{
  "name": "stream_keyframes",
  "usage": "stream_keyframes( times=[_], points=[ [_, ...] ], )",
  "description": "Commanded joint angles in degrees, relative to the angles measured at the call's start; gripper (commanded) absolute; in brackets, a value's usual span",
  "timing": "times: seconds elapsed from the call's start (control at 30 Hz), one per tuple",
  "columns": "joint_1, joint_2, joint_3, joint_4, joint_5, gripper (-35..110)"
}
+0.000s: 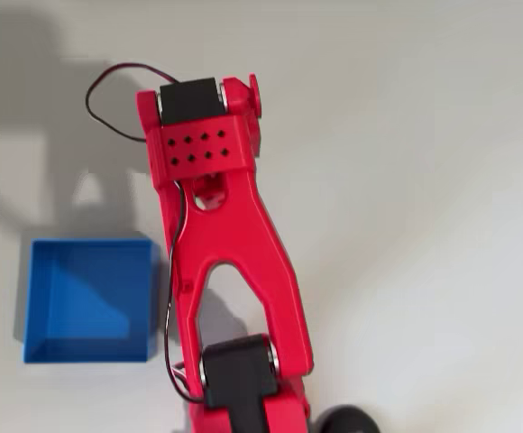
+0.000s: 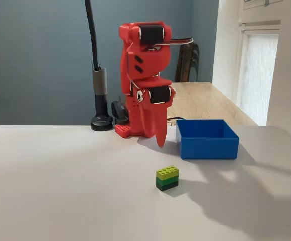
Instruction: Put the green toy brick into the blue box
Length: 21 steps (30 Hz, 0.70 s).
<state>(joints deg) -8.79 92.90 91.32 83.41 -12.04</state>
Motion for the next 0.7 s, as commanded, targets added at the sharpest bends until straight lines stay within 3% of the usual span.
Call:
stream_keyframes(
  times=[0.0, 0.2, 0.67],
  points=[
    [-1.93, -0.79, -5.27, 0.79, -2.20, 31],
    [-3.52, -5.98, -7.47, -0.26, -3.43, 33],
    [-4.66, -15.73, -6.77, -13.18, -7.29, 31]
  ],
)
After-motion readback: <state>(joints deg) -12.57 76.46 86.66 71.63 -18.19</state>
